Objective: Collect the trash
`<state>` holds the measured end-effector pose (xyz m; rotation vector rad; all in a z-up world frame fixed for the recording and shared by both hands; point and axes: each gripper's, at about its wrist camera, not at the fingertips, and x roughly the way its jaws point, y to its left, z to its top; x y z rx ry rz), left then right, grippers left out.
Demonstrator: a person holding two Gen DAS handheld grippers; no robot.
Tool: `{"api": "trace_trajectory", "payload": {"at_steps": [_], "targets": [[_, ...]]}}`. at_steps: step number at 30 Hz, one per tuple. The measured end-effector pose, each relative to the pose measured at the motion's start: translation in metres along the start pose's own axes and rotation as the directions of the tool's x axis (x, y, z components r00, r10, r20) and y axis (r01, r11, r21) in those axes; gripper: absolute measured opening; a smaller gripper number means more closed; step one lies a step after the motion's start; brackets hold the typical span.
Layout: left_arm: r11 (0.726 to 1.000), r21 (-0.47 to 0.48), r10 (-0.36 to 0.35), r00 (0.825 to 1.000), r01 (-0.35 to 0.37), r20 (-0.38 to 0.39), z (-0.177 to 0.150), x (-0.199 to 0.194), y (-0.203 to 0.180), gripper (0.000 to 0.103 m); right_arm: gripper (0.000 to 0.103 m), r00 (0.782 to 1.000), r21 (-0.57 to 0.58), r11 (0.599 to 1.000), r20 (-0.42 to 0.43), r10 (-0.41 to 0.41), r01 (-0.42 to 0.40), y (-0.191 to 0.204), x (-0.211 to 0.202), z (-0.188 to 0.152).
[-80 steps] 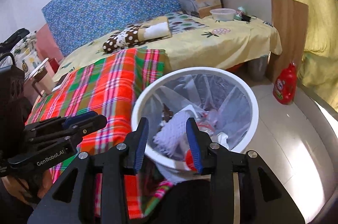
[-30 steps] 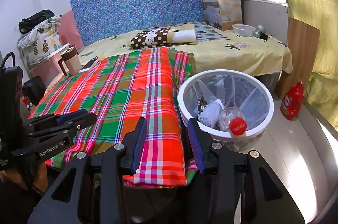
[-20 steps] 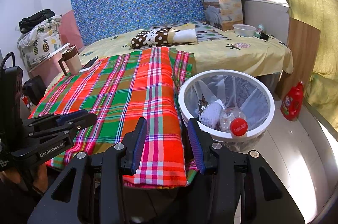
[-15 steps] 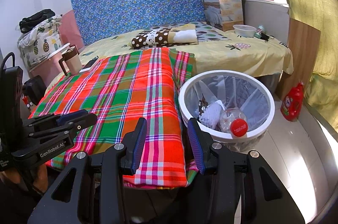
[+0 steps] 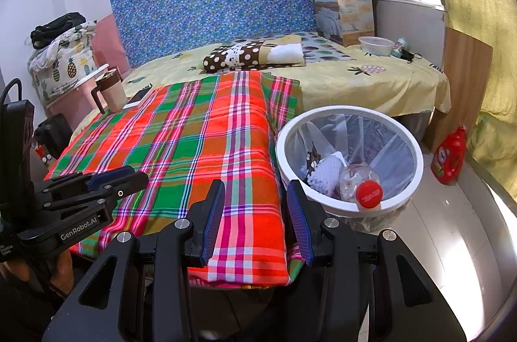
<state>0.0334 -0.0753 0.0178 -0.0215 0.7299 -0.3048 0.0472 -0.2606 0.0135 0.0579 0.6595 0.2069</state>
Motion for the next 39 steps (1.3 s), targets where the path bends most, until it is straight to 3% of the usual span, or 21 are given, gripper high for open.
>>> {"api": "trace_trajectory", "payload": {"at_steps": [39], "targets": [[1.000, -0.004, -0.015, 1.000, 0.015, -0.021, -0.0009, 0.0077, 0.0015, 0.025, 0.042, 1.000, -0.008, 1.000, -0.013, 0.005, -0.005, -0.0001, 0.0054, -0.0022]]}}
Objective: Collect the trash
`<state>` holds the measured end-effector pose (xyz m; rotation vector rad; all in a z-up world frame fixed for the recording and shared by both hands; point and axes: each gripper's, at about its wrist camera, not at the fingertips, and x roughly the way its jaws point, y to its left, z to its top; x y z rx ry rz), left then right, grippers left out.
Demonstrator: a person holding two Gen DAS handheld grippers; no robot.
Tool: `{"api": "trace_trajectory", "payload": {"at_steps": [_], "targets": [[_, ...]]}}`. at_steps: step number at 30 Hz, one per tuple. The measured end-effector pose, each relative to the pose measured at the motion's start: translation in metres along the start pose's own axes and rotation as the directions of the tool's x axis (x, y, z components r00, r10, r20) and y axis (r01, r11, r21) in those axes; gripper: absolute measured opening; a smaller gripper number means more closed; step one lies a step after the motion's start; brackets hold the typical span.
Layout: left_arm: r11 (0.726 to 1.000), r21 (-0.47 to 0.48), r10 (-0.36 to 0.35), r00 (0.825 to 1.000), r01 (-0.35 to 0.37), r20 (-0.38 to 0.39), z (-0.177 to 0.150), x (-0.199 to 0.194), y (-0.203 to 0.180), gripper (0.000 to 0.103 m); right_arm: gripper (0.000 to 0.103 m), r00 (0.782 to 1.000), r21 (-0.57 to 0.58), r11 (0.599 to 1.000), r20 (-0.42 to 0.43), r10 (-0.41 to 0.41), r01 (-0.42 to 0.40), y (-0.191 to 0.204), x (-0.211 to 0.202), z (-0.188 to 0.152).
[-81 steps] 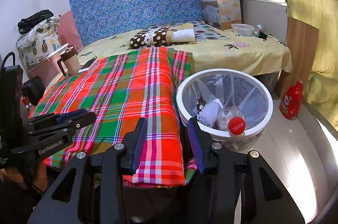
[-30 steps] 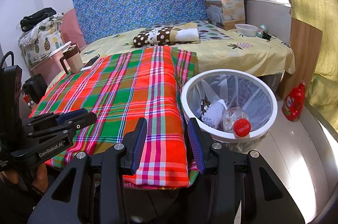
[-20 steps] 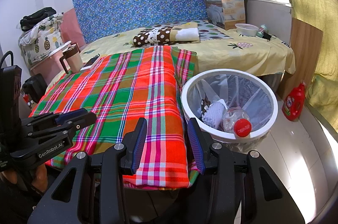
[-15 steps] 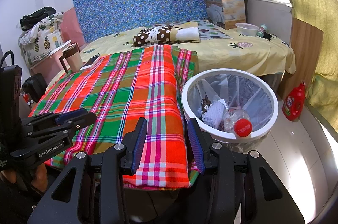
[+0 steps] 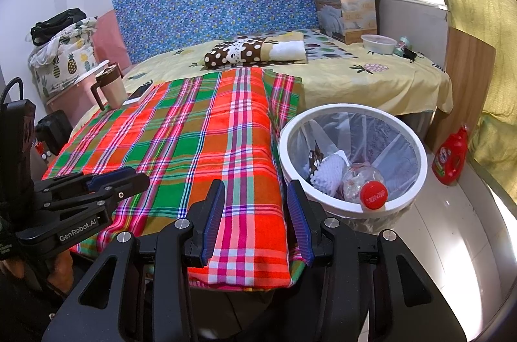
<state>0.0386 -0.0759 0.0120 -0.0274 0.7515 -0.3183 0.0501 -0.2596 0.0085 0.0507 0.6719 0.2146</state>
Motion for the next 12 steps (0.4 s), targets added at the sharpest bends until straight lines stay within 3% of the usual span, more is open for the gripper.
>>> {"api": "trace_trajectory", "payload": {"at_steps": [12], "targets": [[1.000, 0.003, 0.012, 1.000, -0.012, 0.004, -0.0019, 0.0004, -0.0010, 0.025, 0.042, 1.000, 0.000, 1.000, -0.001, 0.001, -0.001, 0.0003, 0.0004, -0.0004]]}}
